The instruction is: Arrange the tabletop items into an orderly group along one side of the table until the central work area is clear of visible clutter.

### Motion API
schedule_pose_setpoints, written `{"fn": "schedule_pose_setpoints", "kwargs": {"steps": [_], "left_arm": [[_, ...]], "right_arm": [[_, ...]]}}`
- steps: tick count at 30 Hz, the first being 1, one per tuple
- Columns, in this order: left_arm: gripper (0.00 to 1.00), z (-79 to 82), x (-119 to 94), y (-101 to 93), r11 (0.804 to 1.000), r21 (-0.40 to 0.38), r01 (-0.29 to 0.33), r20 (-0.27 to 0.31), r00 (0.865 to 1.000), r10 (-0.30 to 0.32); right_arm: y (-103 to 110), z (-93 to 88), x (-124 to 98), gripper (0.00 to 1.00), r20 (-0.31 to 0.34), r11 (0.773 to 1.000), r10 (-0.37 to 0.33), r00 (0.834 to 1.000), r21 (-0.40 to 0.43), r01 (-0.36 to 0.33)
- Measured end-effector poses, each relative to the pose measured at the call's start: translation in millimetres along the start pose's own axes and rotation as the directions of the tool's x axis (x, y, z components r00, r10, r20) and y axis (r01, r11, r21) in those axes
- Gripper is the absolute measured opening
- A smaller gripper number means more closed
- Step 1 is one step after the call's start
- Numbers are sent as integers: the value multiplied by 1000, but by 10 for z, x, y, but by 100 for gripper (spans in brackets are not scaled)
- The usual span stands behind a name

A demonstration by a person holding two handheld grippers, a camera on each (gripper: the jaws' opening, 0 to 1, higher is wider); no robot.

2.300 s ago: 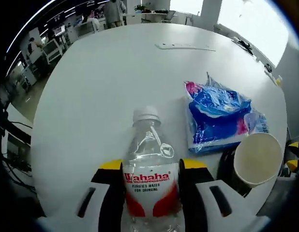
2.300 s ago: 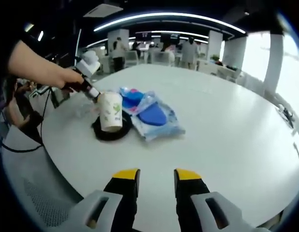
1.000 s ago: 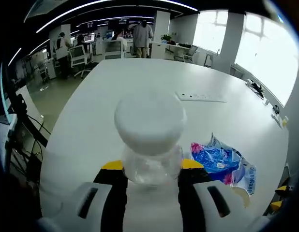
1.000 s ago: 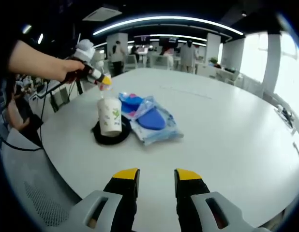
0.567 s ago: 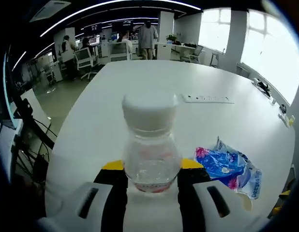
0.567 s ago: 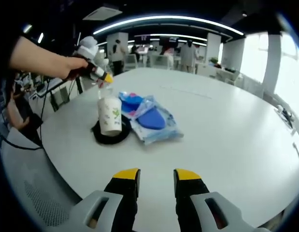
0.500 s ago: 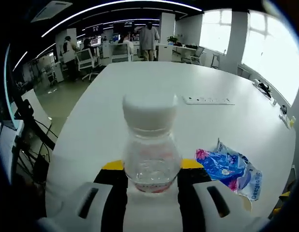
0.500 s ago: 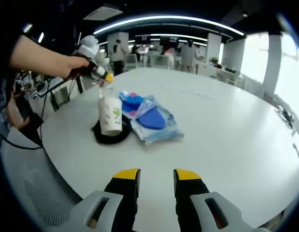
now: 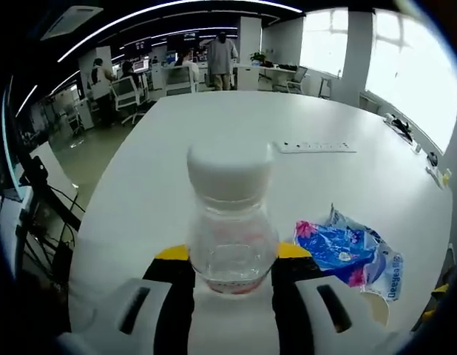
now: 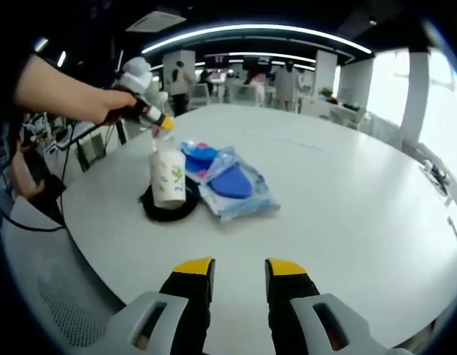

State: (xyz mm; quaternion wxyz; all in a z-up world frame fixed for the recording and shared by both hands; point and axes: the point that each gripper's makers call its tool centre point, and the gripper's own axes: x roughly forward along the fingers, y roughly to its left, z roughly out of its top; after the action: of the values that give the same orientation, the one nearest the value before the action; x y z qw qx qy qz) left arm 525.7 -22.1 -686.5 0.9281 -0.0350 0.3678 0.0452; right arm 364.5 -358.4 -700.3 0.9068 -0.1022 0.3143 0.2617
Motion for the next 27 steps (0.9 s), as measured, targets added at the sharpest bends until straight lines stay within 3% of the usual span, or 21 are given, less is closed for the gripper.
{"fn": "schedule_pose_setpoints", "kwargs": {"steps": [4, 10, 14, 20, 23, 27], "left_arm": [[39, -17, 9, -24, 998, 35, 46, -11, 999, -46], [40, -12, 8, -10, 998, 24, 64, -9, 998, -64], [41, -10, -1, -48, 994, 70, 84, -12, 996, -83], [48, 29, -64, -88, 995, 27, 94, 32, 995, -95], [45, 47, -101, -79, 996, 32, 89, 35, 995, -90], [52, 64, -160, -64, 995, 8, 95, 52, 994, -95]], "right_arm": [[0, -5, 3, 25, -3, 1000, 1, 1000, 1, -1], [-1, -4, 3, 25, -1, 1000, 0, 1000, 1, 0], [-6, -2, 1, 26, 0, 1000, -2, 1000, 4, 2], [-5, 2, 0, 26, 2, 1000, -1, 1000, 3, 1], [-1, 5, 0, 26, 4, 1000, 1, 1000, 3, -1], [-3, 10, -2, 26, 6, 1000, 0, 1000, 4, 0]]}}
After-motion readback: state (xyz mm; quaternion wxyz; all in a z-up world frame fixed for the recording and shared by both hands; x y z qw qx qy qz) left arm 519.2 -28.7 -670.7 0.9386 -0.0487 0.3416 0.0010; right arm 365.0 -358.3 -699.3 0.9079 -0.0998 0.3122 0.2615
